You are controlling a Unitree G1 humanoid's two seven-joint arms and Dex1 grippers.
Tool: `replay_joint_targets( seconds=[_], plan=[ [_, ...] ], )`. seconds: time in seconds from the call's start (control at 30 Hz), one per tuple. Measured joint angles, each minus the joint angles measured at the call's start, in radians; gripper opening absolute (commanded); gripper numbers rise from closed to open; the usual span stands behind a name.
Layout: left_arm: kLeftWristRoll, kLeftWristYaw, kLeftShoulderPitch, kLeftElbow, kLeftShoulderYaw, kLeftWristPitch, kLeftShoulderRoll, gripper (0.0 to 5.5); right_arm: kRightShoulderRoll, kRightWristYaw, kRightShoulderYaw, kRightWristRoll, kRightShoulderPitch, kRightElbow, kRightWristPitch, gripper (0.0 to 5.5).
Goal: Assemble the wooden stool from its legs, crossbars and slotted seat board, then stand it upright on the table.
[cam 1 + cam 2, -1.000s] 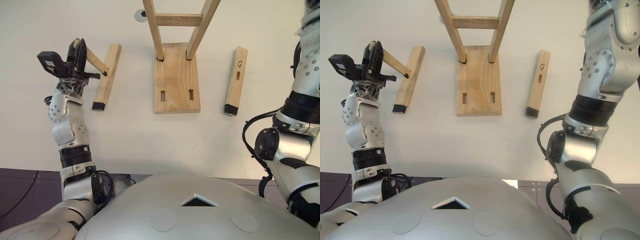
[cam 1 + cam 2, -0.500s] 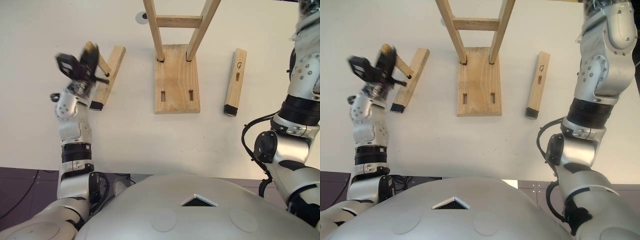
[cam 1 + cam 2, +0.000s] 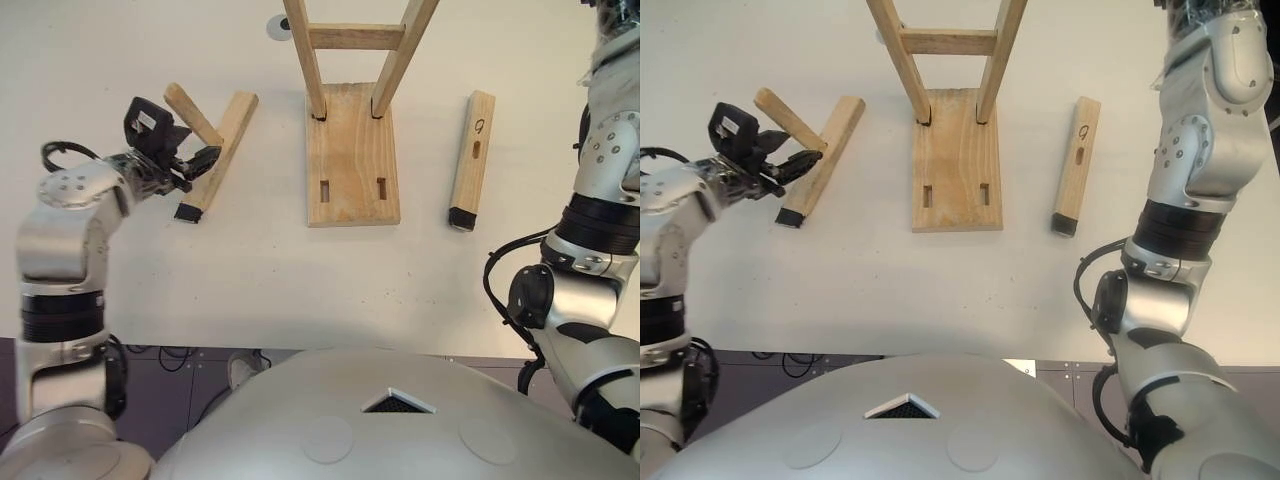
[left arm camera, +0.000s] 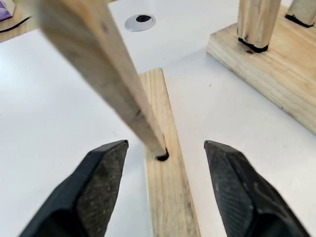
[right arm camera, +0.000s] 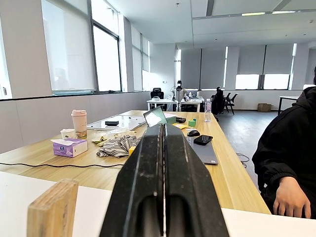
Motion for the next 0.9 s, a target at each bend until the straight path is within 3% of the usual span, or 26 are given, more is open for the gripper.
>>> replay_joint_targets(
  seconds=[0.07,0.3,0.67,0.8,0.9],
  plan=[
    [-0.007,-0.008,0.011,-0.024,-0.01,0.074,0.021,3.64,0.001,-0.001,0.0,-0.001,0.01,-0.003,0.0,0.0],
    [0.035,0.026,0.077,0.025,-0.083,0.118,0.008,3.64,0.0,0.003,0.001,-0.005,0.011,-0.004,0.0,0.0],
    [0.094,0.081,0.065,0.183,-0.063,-0.118,-0.075,2.12,0.0,0.014,0.005,-0.016,0.01,0.012,0.001,0.0],
    [0.091,0.139,0.019,0.241,0.015,-0.259,-0.162,1.99,-0.003,0.045,0.004,-0.005,-0.009,0.059,0.017,0.0],
    [-0.042,0.156,-0.108,0.213,0.142,-0.3,-0.247,1.99,-0.009,0.099,-0.027,0.076,-0.075,0.104,0.093,0.19]
  ],
)
